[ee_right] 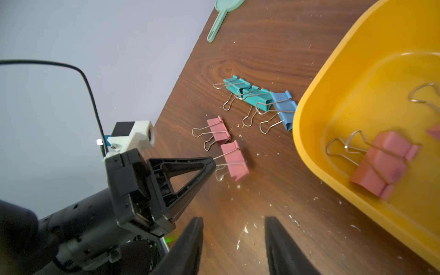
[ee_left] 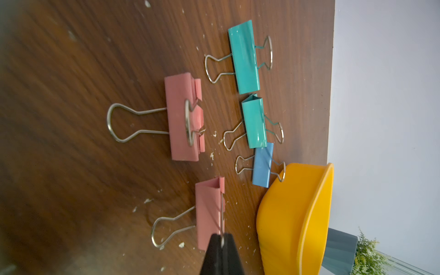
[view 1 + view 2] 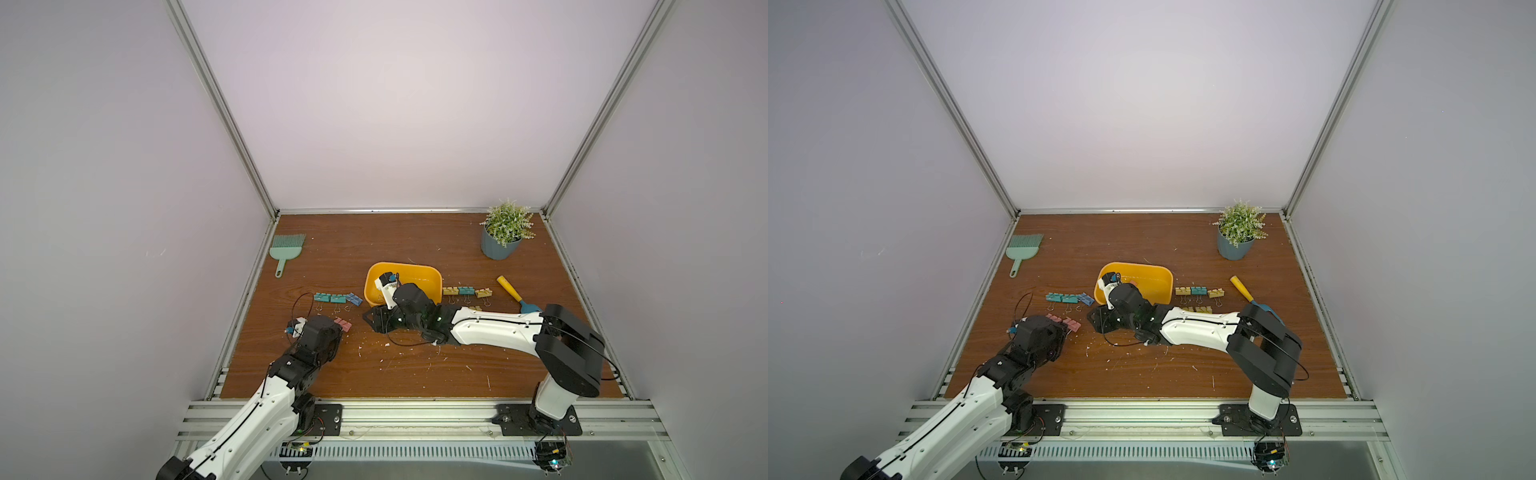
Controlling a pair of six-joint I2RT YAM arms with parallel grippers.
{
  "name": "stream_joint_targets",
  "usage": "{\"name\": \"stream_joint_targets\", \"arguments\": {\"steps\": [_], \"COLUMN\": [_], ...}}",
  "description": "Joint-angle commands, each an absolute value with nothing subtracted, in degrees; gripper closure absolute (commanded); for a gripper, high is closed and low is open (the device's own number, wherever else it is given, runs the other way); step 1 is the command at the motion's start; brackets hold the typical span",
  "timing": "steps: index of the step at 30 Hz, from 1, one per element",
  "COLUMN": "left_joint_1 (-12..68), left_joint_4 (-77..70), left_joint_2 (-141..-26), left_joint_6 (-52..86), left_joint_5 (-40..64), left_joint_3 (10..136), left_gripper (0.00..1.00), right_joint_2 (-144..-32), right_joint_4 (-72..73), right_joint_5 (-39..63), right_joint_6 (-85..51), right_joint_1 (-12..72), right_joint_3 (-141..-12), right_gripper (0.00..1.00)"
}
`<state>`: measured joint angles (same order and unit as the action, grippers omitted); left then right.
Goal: Take out the binder clips from the storage box
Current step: Place the binder clip at the center of the board.
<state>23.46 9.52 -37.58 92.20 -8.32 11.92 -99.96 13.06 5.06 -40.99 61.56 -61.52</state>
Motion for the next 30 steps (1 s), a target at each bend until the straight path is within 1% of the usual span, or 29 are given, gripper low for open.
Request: {"name": "stream_joint_targets", "arguments": {"steps": [1,7,10,11,12,14,16,18,19,22,24,25,26,29,30], "left_joint_1": [22.55,22.58,22.55,22.54,22.54,22.58,22.54,22.54,22.55,22.52,22.55,22.57,22.54,22.57,22.52], "left_joint_4": [7.06,6.6,7.11,7.12,7.21,6.43,7.8,9.56,11.72,15.43,14.44,11.98,10.8,12.14,12.38], "left_joint_2": [-38.28,-38.29,-37.67,-37.42,-37.29,-36.8,-35.76,-34.24,-33.21,-30.84,-30.59,-31.56,-33.43,-44.12,-48.3], "left_joint_6": [93.53,94.22,94.39,94.44,94.2,91.86,89.59,86.86,85.72,79.86,72.28,66.6,62.63,51.53,48.0], "left_joint_5": [-9.24,-9.8,-10.91,-11.15,-11.19,-11.24,-12.21,-13.74,-14.86,-18.35,-19.1,-18.1,-16.91,-11.59,-9.07], "left_joint_3": [10.65,9.93,9.68,9.67,9.67,9.89,11.18,12.78,14.07,17.55,19.89,21.33,23.0,31.85,34.84], "left_gripper": [0.97,0.96,0.93,0.89,0.83,0.77,0.68,0.63,0.59,0.53,0.53,0.52,0.48,0.33,0.26], "right_joint_2": [-100.2,-99.77,-99.19,-99.11,-98.83,-98.29,-97.24,-95.27,-93.97,-89.46,-86.0,-84.28,-83.13,-79.17,-78.17], "right_joint_4": [10.87,9.47,8.89,8.83,8.75,8.19,7.33,7.25,7.27,8.99,11.22,12.49,13.32,15.59,15.94], "right_joint_5": [6.85,5.02,3.88,3.63,3.29,2.15,-0.06,-2.87,-4.71,-10.24,-13.62,-15.33,-16.98,-21.27,-22.23], "right_joint_6": [-39.9,-39.31,-39.19,-39.12,-39.07,-38.89,-38.93,-38.88,-38.91,-38.64,-38.45,-38.62,-38.78,-39.13,-39.15], "right_joint_1": [61.96,61.92,61.92,61.88,61.79,61.84,61.86,61.87,61.79,61.74,61.79,61.78,61.71,61.36,61.13], "right_joint_3": [-64.06,-64.51,-64.34,-64.21,-64.14,-64.07,-63.69,-62.52,-61.67,-57.9,-54.91,-53.31,-51.89,-48.26,-47.41], "right_gripper": [0.52,0.5,0.5,0.5,0.5,0.5,0.5,0.49,0.49,0.48,0.47,0.46,0.46,0.44,0.44]}}
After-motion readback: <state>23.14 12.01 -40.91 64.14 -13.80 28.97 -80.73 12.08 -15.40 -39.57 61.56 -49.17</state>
